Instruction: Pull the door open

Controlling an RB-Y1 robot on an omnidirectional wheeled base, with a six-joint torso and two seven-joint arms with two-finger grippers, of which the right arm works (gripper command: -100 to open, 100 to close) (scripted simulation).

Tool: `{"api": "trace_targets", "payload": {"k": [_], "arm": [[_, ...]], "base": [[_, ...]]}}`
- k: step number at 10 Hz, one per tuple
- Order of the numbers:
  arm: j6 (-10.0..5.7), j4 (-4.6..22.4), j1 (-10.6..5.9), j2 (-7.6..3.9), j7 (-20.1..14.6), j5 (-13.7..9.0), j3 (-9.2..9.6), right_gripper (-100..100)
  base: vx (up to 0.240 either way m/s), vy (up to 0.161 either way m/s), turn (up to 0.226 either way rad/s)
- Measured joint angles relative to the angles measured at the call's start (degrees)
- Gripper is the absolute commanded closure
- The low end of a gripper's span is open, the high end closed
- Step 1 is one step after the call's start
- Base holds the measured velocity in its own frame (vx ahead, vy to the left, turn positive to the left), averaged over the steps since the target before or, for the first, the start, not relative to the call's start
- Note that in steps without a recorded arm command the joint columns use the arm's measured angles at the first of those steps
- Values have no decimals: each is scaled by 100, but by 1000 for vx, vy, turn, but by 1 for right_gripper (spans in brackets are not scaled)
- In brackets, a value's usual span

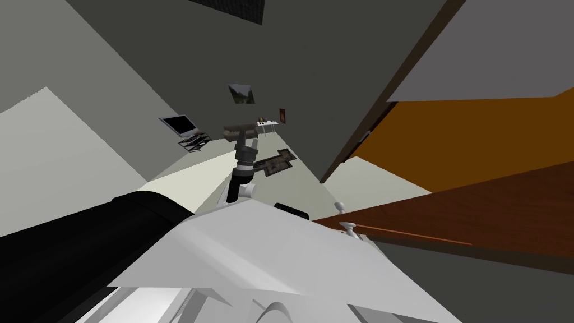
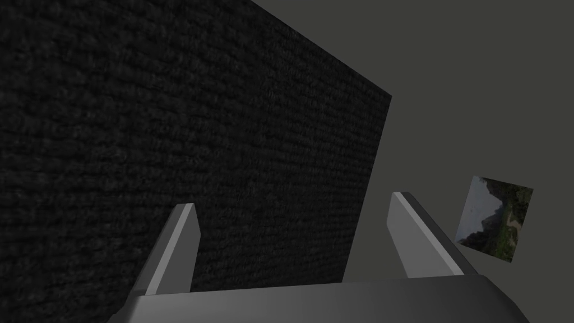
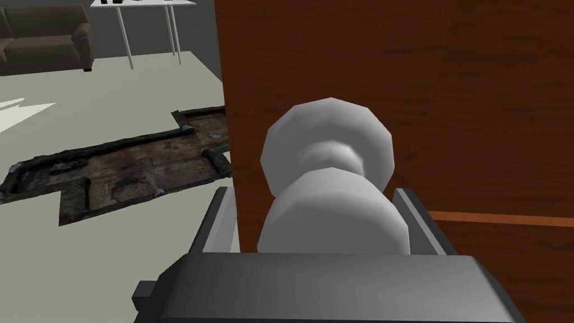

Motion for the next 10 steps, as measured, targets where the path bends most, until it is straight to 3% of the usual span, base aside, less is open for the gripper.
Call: {"api": "trace_targets", "payload": {"k": [2, 6, 8, 9, 10], "arm": [[1, 101, -15, -33, -8, -25, -37, 100], [58, 52, 27, -79, 18, -43, -72, 100], [7, 145, 1, -93, 31, -53, -99, 100], [90, -69, 139, -173, 61, -81, -136, 100], [-127, 432, -103, -77, 26, -60, -127, 100]], "base": [[122, 69, -37], [115, 85, -13], [108, 93, -15], [84, 58, -23], [14, 7, 5]]}}
